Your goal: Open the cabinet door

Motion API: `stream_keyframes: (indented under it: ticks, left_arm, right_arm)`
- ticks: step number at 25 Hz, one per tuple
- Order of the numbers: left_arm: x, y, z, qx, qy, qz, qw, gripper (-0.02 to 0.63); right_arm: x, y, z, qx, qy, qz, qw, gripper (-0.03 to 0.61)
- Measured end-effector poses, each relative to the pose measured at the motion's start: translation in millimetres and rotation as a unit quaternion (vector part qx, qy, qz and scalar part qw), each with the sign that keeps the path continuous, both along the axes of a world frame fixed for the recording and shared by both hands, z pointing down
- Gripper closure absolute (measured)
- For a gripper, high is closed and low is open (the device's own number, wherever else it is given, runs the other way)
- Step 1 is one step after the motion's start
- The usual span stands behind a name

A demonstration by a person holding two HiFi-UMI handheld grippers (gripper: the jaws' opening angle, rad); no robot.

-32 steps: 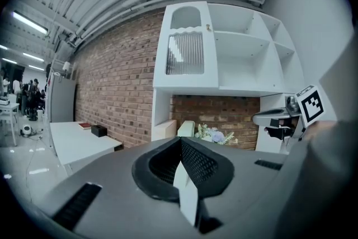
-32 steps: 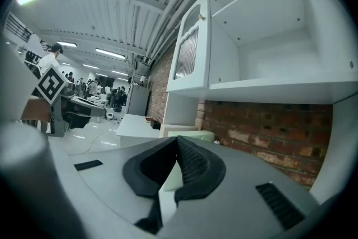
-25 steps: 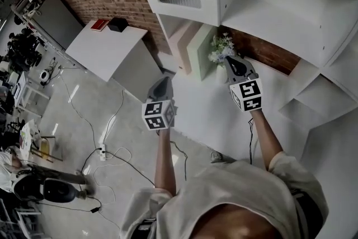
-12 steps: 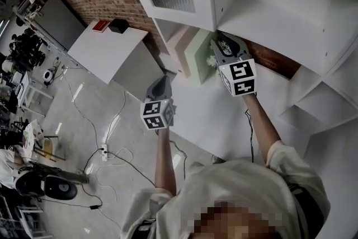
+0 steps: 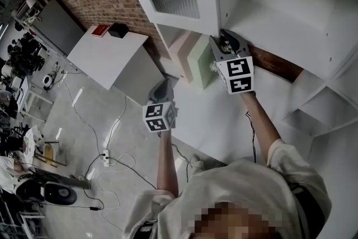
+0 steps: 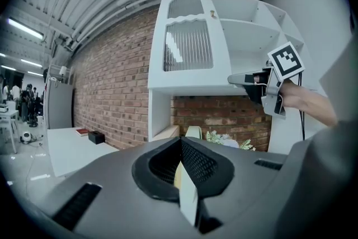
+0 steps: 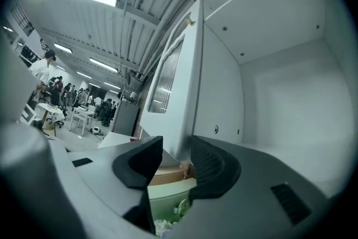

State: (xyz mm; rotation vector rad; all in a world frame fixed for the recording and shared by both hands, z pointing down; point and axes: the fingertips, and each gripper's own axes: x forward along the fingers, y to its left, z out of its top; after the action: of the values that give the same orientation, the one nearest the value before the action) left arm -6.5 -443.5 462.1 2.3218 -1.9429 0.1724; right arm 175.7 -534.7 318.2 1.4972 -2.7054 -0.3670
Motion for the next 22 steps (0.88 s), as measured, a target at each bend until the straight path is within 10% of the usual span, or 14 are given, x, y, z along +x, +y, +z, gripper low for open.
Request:
stream_keyframes:
  ticks: [22]
  left_arm:
    - [-25.5, -20.0, 2.8, 0.009, 0.014, 0.042, 0.999, 0.588]
  right_arm:
    - [-6.0, 10.7, 1.4, 0.002, -0.027, -0.019, 0.999, 0.466]
